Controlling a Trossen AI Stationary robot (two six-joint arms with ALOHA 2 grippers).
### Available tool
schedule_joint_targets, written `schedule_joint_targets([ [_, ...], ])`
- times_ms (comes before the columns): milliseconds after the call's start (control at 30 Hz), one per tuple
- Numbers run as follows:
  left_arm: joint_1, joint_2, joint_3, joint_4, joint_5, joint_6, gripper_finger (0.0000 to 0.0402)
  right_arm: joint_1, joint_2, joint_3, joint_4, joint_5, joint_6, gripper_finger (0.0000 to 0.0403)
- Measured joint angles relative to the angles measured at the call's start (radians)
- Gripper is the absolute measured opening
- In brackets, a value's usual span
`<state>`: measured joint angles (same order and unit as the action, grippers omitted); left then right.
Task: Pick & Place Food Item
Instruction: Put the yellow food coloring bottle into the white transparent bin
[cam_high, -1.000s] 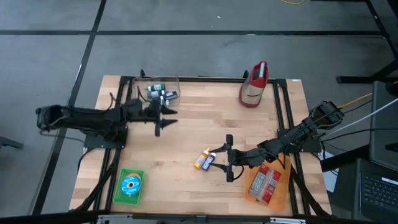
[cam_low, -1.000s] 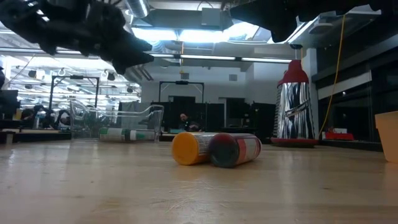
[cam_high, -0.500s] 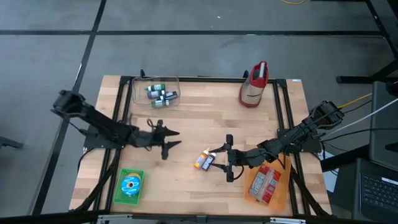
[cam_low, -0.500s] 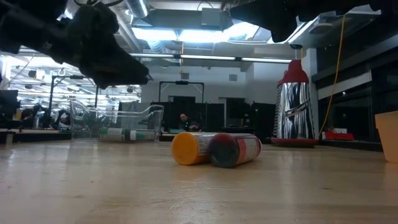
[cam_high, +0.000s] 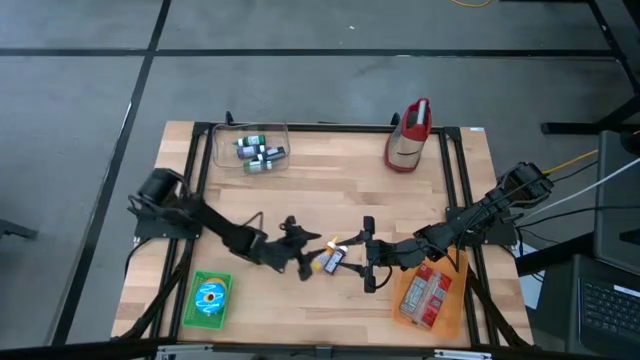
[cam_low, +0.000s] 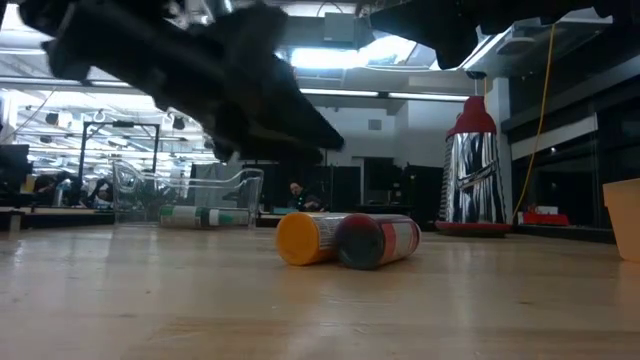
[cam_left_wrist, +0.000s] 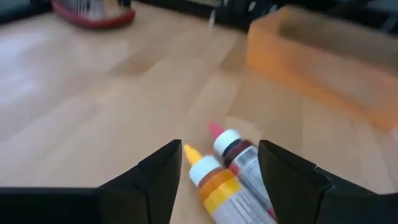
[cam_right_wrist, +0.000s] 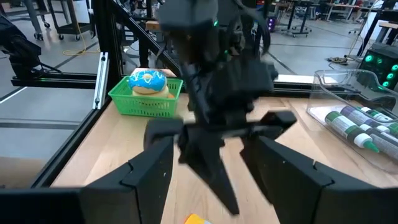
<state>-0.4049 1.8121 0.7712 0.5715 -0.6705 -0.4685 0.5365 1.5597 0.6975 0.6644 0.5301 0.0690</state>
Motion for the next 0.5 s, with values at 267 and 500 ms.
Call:
schedule_joint_targets([
  [267,0.026,0.074,0.089,-0.209,0.043,-0.137,0.0221,0.0,0.0,0.0,-0.007,-0.026,0.002,0.023],
  [500,0.027,0.072,0.089,-0.165,0.097,-0.144,0.022,0.0,0.0,0.0,-0.008,-0.025,0.001,0.023],
])
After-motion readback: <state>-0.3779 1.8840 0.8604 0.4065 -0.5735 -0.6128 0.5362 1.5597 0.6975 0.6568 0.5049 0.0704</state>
